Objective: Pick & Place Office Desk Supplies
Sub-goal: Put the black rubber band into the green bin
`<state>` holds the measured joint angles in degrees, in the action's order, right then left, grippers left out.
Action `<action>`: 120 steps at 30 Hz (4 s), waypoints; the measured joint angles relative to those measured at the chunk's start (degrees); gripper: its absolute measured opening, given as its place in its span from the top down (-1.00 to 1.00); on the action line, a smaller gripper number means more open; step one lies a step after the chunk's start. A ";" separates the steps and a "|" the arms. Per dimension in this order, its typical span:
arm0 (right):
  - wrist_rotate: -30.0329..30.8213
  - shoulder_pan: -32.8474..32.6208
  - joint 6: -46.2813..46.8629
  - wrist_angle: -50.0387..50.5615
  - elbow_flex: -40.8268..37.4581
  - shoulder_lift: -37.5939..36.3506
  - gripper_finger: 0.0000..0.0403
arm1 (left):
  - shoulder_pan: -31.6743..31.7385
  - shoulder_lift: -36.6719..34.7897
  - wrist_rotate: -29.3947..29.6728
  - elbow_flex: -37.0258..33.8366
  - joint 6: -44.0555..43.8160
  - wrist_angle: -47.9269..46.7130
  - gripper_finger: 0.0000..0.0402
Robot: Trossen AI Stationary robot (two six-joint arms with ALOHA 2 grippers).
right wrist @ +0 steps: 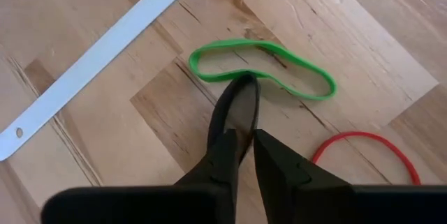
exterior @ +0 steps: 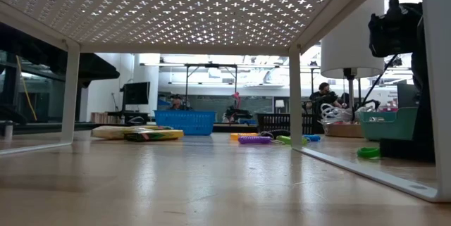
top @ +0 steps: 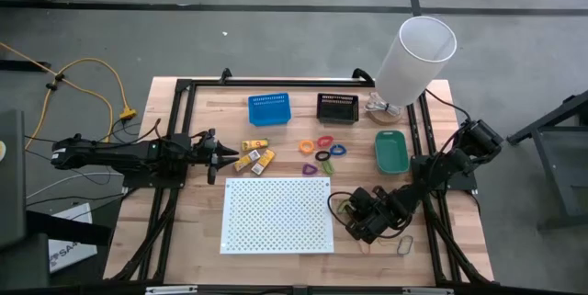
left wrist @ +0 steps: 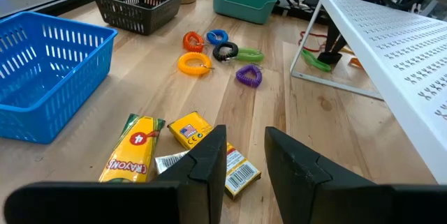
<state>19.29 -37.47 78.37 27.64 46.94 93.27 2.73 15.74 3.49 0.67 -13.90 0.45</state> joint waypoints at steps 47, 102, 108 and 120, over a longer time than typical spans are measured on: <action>8.34 0.11 0.22 21.82 0.00 -19.13 0.99 | 0.01 0.00 0.00 0.00 0.00 -0.01 0.53; 1.42 38.83 -5.65 25.08 -18.00 -40.25 0.98 | 0.00 0.01 0.00 0.00 0.00 0.00 0.53; 0.21 40.52 -6.69 23.87 -18.67 -39.50 0.98 | 0.01 -0.01 0.00 0.00 -0.02 0.02 0.53; 0.10 40.65 -7.74 23.24 -18.67 -39.50 0.98 | 0.00 -0.01 0.00 0.00 0.01 0.02 0.53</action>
<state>19.39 3.18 70.63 50.88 28.27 53.78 2.74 15.73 3.49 0.67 -13.89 0.47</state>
